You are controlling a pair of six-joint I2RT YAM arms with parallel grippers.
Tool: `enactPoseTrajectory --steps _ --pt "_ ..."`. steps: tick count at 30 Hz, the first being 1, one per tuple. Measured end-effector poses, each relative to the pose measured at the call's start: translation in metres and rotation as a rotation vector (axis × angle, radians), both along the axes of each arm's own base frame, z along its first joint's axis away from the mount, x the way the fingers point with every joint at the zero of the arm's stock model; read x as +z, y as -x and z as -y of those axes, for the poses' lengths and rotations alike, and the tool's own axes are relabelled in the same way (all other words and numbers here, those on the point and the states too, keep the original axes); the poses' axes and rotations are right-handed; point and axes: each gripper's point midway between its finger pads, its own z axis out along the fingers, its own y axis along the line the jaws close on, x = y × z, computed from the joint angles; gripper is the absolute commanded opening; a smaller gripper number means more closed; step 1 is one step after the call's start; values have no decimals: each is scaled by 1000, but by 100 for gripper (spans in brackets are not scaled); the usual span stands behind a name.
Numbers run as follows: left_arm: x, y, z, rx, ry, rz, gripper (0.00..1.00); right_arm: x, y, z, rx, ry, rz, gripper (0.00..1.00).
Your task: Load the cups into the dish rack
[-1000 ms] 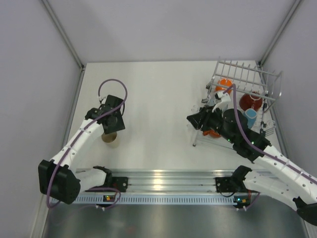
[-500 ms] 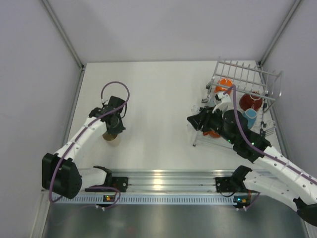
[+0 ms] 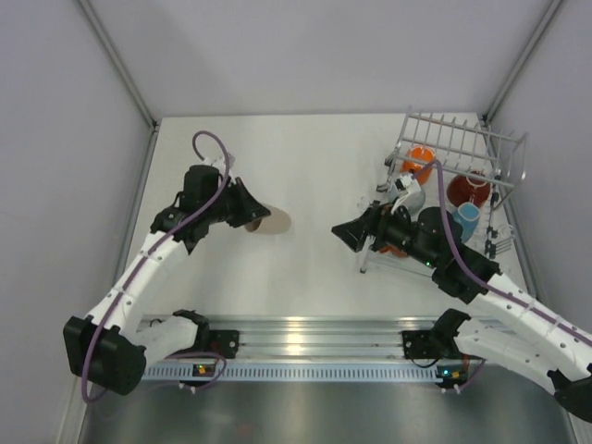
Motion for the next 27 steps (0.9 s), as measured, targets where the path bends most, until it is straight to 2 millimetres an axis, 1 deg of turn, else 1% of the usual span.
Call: enactPoseTrajectory --steps 1,3,4,6,10,14,16,19,23,27 --pt "14 -1 13 -30 89 47 0 0 1 -2 14 -14 -1 91" --pt "39 0 30 -76 233 129 0 2 4 -6 35 -41 -1 94" --pt "51 1 37 -91 304 164 0 6 4 -7 42 -60 5 99" --pt "76 5 47 -123 442 236 0 12 4 -8 50 -89 19 99" --pt "122 12 58 -172 678 337 0 35 4 -8 57 -166 70 99" --pt "159 24 59 -222 884 406 0 54 4 -11 74 -226 121 99" --pt "172 30 59 -251 973 426 0 59 2 -15 87 -250 131 99" --pt "182 38 56 -280 1073 419 0 61 -2 -23 99 -271 129 99" --pt "193 50 53 -316 1139 424 0 64 -8 -32 113 -300 127 99" --pt "202 59 50 -345 1167 440 0 65 -15 -40 118 -314 123 99"
